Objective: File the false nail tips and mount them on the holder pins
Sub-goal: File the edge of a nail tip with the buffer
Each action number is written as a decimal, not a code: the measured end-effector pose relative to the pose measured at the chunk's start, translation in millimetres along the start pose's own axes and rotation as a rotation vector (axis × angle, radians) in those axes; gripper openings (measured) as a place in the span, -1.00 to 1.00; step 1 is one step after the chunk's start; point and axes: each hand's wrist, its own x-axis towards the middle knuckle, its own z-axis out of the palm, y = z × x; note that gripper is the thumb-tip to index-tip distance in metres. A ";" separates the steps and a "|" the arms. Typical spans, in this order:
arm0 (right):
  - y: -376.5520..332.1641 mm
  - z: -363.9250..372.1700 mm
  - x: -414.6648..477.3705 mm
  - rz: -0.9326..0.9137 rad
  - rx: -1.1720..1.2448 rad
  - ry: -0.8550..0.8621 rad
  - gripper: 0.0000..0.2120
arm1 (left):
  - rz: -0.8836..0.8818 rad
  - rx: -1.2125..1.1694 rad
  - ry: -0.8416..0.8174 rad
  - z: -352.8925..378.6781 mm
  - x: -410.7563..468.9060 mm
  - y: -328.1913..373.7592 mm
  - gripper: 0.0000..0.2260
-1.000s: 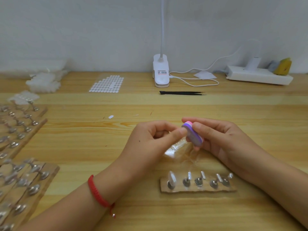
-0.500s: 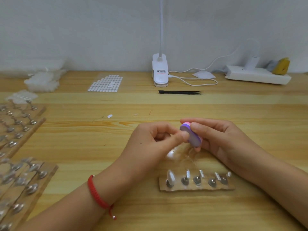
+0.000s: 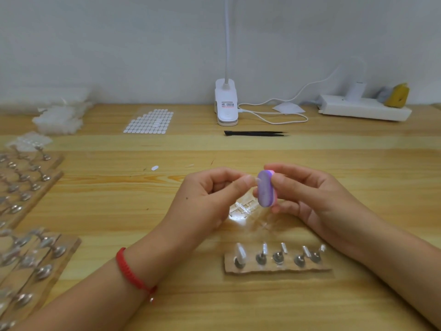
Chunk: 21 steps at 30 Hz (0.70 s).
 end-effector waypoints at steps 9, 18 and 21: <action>3.3 0.6 0.8 -0.055 -0.020 0.006 -0.78 | 0.005 0.008 0.018 0.4 -1.6 3.0 -0.81; 3.2 1.6 -0.2 -0.059 -0.075 0.015 -0.81 | -0.015 0.004 0.046 -0.6 -1.2 3.5 -0.81; 2.6 -2.1 2.4 -0.064 0.065 0.108 -0.82 | -0.029 -0.007 0.040 -1.9 -0.9 3.0 -0.80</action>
